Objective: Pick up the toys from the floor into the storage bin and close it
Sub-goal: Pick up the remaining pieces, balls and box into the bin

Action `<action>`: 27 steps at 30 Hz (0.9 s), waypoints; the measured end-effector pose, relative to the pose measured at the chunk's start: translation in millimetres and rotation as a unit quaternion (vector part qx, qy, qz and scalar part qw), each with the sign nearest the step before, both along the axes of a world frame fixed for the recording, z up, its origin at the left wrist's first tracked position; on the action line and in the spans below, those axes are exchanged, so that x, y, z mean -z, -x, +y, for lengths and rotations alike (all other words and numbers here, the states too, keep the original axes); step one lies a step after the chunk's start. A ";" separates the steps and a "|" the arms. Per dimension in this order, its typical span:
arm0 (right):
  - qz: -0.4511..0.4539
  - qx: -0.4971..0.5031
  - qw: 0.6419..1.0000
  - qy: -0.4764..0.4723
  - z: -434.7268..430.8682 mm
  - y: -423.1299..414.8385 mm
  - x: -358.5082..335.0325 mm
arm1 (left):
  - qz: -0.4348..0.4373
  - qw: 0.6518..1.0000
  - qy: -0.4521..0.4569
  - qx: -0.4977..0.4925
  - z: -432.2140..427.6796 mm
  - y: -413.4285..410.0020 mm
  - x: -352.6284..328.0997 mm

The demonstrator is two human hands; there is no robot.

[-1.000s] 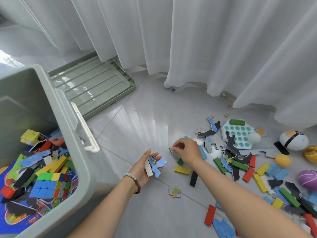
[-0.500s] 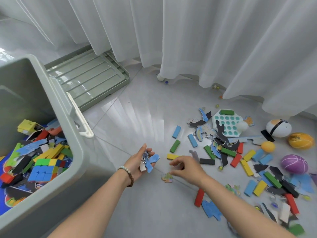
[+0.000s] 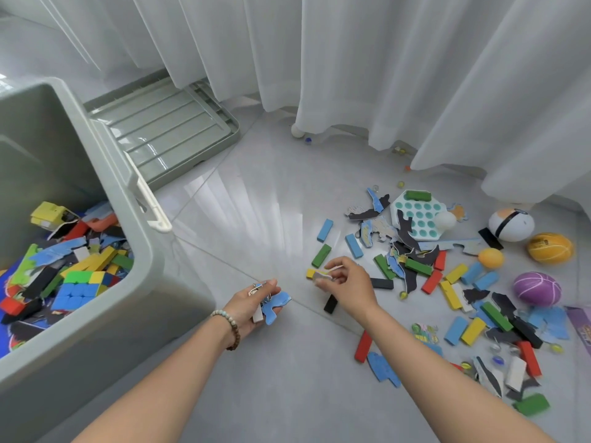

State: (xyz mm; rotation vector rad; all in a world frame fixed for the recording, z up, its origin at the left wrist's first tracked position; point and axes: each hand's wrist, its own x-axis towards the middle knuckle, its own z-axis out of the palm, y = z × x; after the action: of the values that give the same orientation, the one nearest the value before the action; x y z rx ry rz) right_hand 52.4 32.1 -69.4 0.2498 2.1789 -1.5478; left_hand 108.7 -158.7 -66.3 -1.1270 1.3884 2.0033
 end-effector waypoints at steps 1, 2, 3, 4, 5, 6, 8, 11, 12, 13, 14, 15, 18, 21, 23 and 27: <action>0.002 0.001 1.000 -0.013 0.5 5.8 0.8 | 0.002 1.000 0.001 -0.001 1.3 1.3 0.1; 0.002 -0.004 0.999 -0.035 -0.1 9.9 3.4 | 0.003 1.000 0.001 -0.006 2.9 2.5 0.2; 0.004 -0.014 0.998 -0.067 -1.4 12.5 7.2 | 0.005 1.000 -0.002 -0.014 4.5 3.8 0.4; 0.007 -0.028 0.994 -0.105 -2.7 13.6 11.5 | 0.007 1.000 -0.004 -0.019 6.4 4.9 0.4; 0.015 -0.045 0.988 -0.145 -3.5 13.8 15.0 | 0.008 1.000 -0.003 -0.019 8.0 5.8 0.6; 0.025 -0.062 0.982 -0.179 -3.8 14.0 17.6 | 0.008 1.000 -0.001 -0.016 9.4 6.4 0.9; 0.033 -0.080 0.974 -0.209 -3.8 16.2 20.1 | 0.007 1.000 0.001 -0.018 9.9 6.6 1.1; 0.031 -0.081 0.974 -0.210 -3.4 18.3 19.1 | 0.007 1.000 0.000 -0.023 7.7 6.6 1.6; 0.033 -0.088 0.972 -0.216 -3.5 18.1 19.4 | 0.007 1.000 0.000 -0.021 7.1 6.7 1.4; 0.037 -0.096 0.970 -0.222 -3.8 17.5 20.2 | 0.006 1.000 0.001 -0.021 6.4 6.8 1.5; 0.040 -0.101 0.968 -0.225 -3.9 16.8 21.3 | 0.005 1.000 0.002 -0.022 5.8 6.6 1.5; 0.039 -0.101 0.969 -0.223 -3.8 16.5 22.2 | 0.005 1.000 0.003 -0.024 4.9 6.6 1.7; 0.031 -0.096 0.972 -0.211 -4.2 18.0 22.7 | 0.005 1.000 0.005 -0.022 3.2 7.7 2.0; 0.033 -0.075 0.976 -0.201 -4.5 18.0 25.5 | 0.007 1.000 0.006 -0.020 3.7 9.7 3.6; 0.046 -0.062 0.979 -0.190 -6.0 14.3 26.4 | 0.010 1.000 0.002 -0.026 5.0 10.9 3.4; 0.077 -0.062 0.976 -0.192 -7.7 4.5 28.4 | 0.006 1.000 0.012 -0.018 4.1 10.5 3.2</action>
State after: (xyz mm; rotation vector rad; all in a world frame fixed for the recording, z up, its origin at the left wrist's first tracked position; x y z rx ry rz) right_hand 47.9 24.4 -97.8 0.1119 2.5543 -1.1008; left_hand 98.2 -154.6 -69.5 -1.1604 1.4114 2.0269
